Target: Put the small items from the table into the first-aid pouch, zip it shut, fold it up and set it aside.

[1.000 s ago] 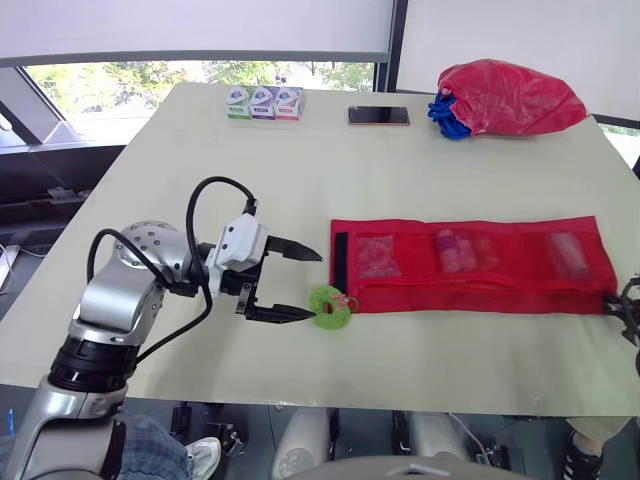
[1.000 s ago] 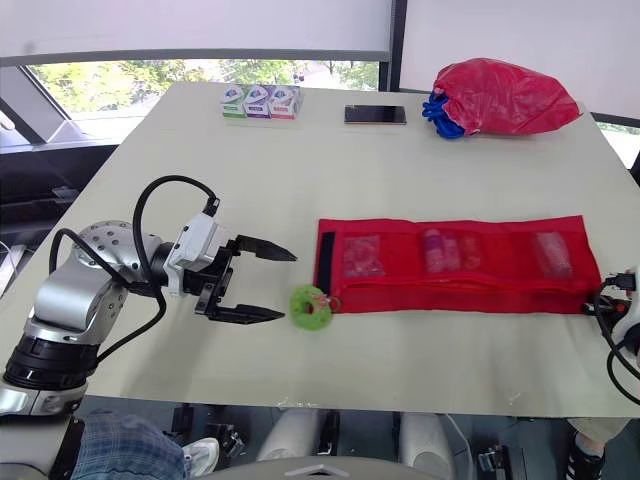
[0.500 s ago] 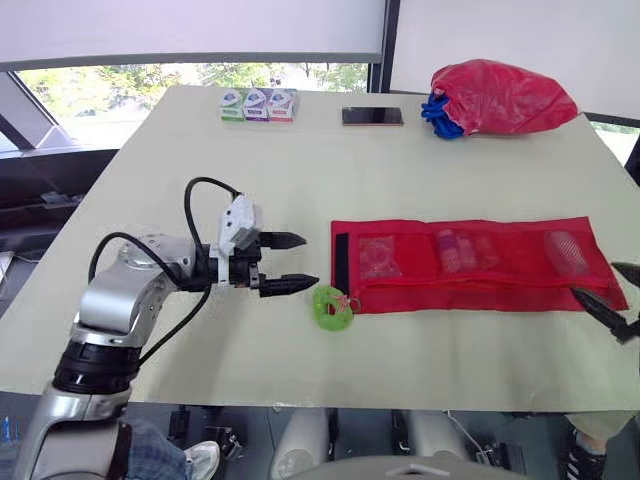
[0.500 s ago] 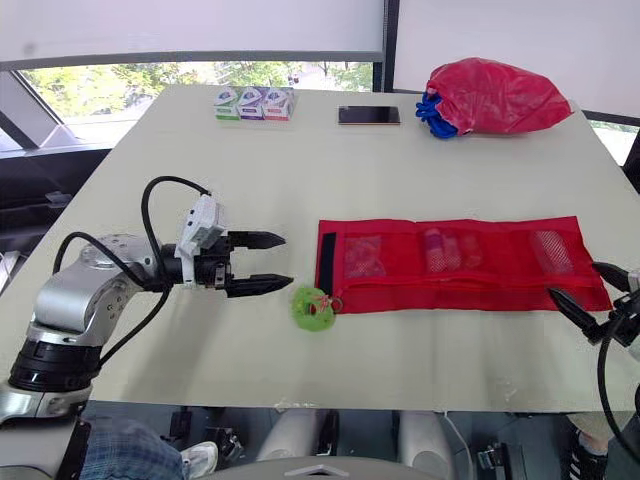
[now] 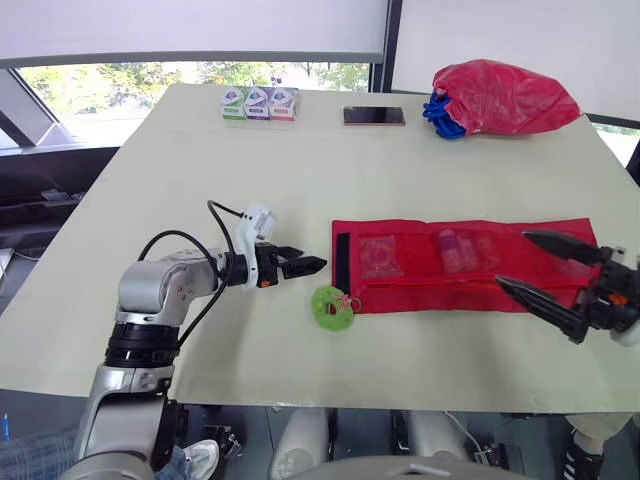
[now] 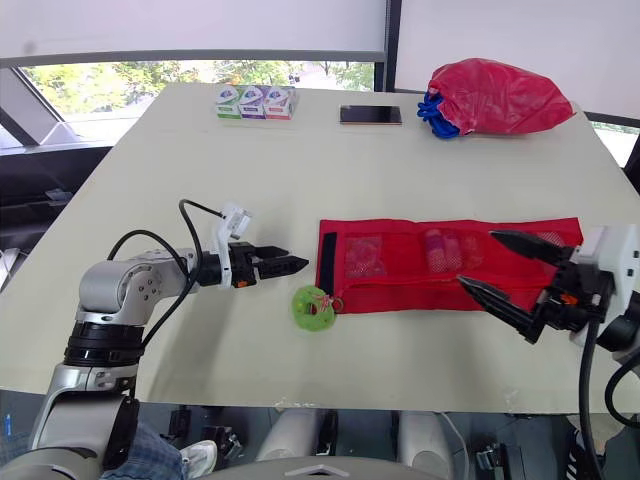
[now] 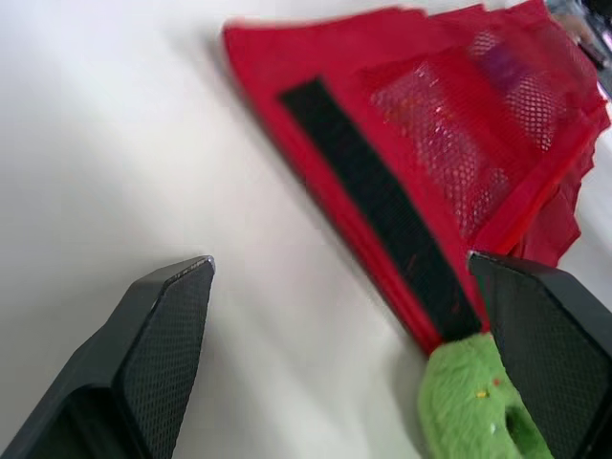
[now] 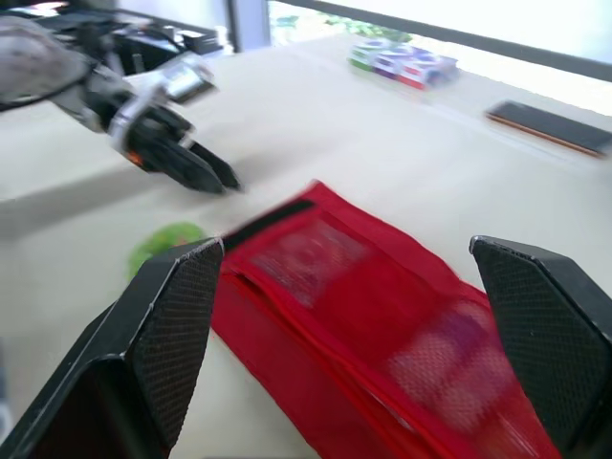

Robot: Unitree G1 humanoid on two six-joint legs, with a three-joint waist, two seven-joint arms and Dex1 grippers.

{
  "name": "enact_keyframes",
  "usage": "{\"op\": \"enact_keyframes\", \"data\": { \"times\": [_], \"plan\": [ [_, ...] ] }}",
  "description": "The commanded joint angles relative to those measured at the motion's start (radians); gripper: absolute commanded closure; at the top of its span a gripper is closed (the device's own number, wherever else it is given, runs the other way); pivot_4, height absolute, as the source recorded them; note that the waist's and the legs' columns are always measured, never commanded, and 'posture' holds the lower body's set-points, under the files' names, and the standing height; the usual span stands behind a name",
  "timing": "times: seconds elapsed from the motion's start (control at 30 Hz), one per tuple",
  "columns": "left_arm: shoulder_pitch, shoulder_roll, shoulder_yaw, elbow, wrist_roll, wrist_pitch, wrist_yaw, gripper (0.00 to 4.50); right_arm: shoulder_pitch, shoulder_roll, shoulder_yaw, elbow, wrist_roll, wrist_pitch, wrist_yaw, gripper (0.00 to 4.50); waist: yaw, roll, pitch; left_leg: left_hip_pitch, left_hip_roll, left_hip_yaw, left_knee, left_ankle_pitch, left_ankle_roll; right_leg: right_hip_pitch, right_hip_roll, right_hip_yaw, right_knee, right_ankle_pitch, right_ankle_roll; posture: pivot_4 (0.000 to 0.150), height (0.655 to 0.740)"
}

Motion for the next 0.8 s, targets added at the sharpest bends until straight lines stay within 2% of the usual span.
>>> {"op": "enact_keyframes", "data": {
  "times": [0.03, 0.27, 0.4, 0.5, 0.57, 0.7, 0.73, 0.77, 0.8],
  "plan": [
    [-0.044, -0.067, 0.075, 0.004, -0.082, 0.208, 0.079, 0.0, -0.04, -0.022, 0.02, -0.028, 0.01, -0.001, -0.019, 0.09, 0.001, 0.0, 0.0, 0.0, -0.001, 0.0, 0.0, 0.0, 0.0, 0.0, -0.001, 0.0, 0.0, 0.0, 0.0, 0.15, 0.74],
    [-0.111, -0.25, 0.206, 0.069, -0.084, 0.435, 0.239, 0.0, -0.06, -0.022, 0.042, -0.039, 0.015, -0.002, -0.036, 0.09, 0.0, 0.0, -0.001, 0.001, -0.002, 0.0, 0.0, 0.0, 0.0, 0.001, -0.001, 0.0, 0.0, 0.001, 0.001, 0.15, 0.74],
    [-0.159, -0.333, 0.28, 0.152, -0.117, 0.457, 0.304, 0.0, -0.062, -0.017, 0.046, -0.053, 0.026, -0.004, -0.05, 0.09, 0.004, -0.001, -0.001, 0.001, -0.003, -0.001, 0.0, 0.0, 0.0, 0.002, -0.001, 0.0, 0.0, 0.001, 0.001, 0.15, 0.74],
    [-0.173, -0.35, 0.3, 0.183, -0.143, 0.457, 0.336, 0.0, -0.063, -0.011, 0.053, -0.062, 0.029, -0.01, -0.058, 0.09, 0.001, -0.001, -0.001, 0.001, -0.003, -0.001, 0.0, 0.0, 0.0, 0.002, -0.002, 0.0, 0.0, 0.001, 0.001, 0.15, 0.74],
    [-0.175, -0.346, 0.305, 0.194, -0.16, 0.457, 0.35, 0.39, -0.059, -0.008, 0.059, -0.069, 0.03, -0.012, -0.06, 0.0, 0.0, -0.001, -0.001, 0.001, -0.003, -0.002, 0.0, 0.0, 0.0, 0.002, -0.002, 0.0, 0.0, 0.001, 0.001, 0.15, 0.74],
    [-0.179, -0.319, 0.307, 0.213, -0.187, 0.457, 0.352, 1.69, -0.062, -0.004, 0.076, -0.075, 0.03, -0.017, -0.06, 0.0, -0.001, -0.001, 0.0, 0.001, -0.003, -0.001, 0.0, 0.0, 0.0, 0.002, -0.001, 0.0, 0.0, 0.001, 0.001, 0.15, 0.74],
    [-0.18, -0.312, 0.309, 0.218, -0.191, 0.457, 0.352, 2.28, -0.065, -0.003, 0.082, -0.075, 0.03, -0.017, -0.06, 0.0, -0.001, -0.001, 0.0, 0.001, -0.003, -0.001, 0.0, 0.0, 0.0, 0.002, -0.001, 0.0, 0.0, 0.001, 0.001, 0.15, 0.74],
    [-0.181, -0.307, 0.309, 0.221, -0.195, 0.457, 0.353, 2.46, -0.067, -0.003, 0.086, -0.075, 0.029, -0.018, -0.06, 0.0, -0.001, -0.001, 0.0, 0.001, -0.002, -0.002, 0.0, 0.0, -0.001, 0.002, -0.001, 0.0, 0.0, 0.001, 0.001, 0.15, 0.74],
    [-0.181, -0.305, 0.314, 0.225, -0.2, 0.457, 0.355, 2.98, -0.071, -0.003, 0.095, -0.074, 0.027, -0.019, -0.059, 0.0, -0.001, -0.001, 0.0, 0.001, -0.002, -0.001, 0.0, 0.0, -0.001, 0.002, -0.001, 0.0, 0.0, 0.001, 0.001, 0.15, 0.74]
  ]
}}
